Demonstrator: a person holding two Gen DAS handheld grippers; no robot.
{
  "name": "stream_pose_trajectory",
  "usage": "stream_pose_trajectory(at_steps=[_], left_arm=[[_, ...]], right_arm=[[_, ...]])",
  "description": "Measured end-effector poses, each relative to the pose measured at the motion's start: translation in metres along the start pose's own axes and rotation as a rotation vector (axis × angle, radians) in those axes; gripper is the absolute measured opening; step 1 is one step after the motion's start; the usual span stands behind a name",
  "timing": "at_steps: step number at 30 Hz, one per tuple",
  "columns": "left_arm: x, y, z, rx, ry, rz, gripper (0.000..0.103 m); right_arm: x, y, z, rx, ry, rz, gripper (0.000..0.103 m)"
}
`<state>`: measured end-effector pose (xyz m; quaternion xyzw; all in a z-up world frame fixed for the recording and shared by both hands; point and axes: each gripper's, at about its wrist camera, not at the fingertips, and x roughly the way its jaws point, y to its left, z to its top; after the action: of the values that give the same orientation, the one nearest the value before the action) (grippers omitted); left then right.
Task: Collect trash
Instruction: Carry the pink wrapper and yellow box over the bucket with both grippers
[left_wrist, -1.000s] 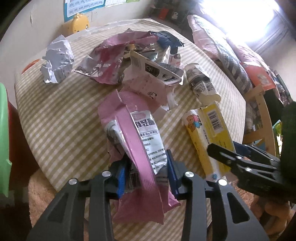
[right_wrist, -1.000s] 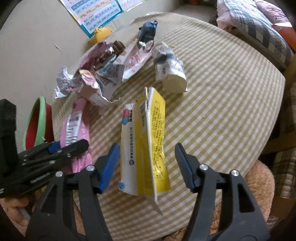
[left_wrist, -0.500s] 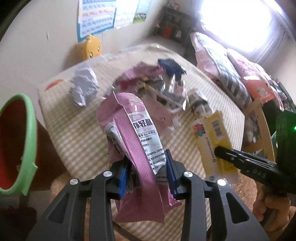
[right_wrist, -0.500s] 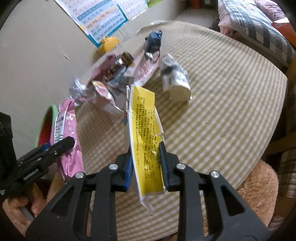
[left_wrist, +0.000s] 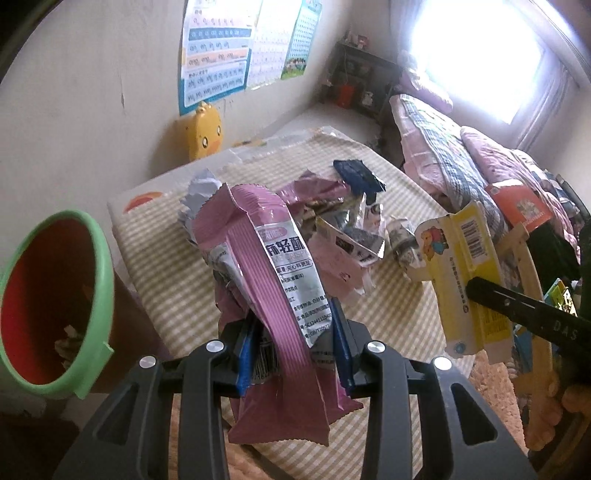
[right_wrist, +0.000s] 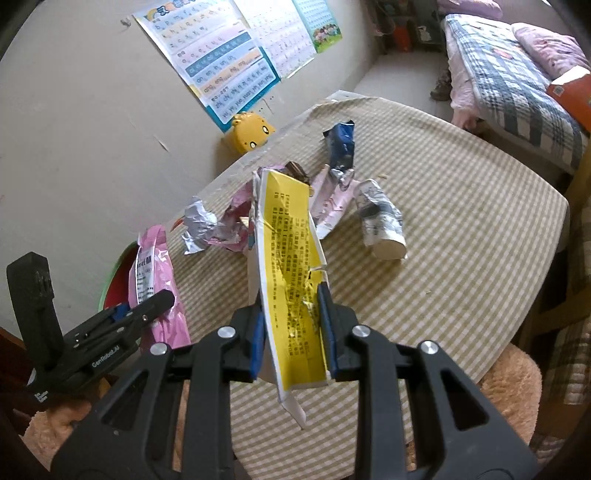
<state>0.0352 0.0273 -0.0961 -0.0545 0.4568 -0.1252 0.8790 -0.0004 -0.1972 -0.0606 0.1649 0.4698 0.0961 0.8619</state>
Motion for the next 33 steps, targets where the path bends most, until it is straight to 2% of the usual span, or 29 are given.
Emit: stream_pose_trajectory(at_steps=[11,16,24,28,33], left_arm=[[-0.017,0.010,0.006,-0.004,-0.060,0.025,0.033],[-0.032,0.026,0.014,-0.031,-0.119,0.065,0.033],[-0.060,0.073,0.024,-0.093,-0.194,0.180,0.033],[-0.064,0.101,0.017,-0.146,-0.189,0.230,0.033],[-0.068,0.134,0.006,-0.204,-0.171,0.287,0.033]], right_arm=[[-0.007,0.027,0.008,-0.061,-0.017,0.010,0.026],[-0.007,0.047,0.018,-0.096,-0.026,0.035,0.026],[-0.001,0.093,0.036,-0.167,-0.048,0.100,0.026],[0.009,0.113,0.036,-0.199,-0.037,0.123,0.026],[0.031,0.134,0.031,-0.211,0.019,0.165,0.026]])
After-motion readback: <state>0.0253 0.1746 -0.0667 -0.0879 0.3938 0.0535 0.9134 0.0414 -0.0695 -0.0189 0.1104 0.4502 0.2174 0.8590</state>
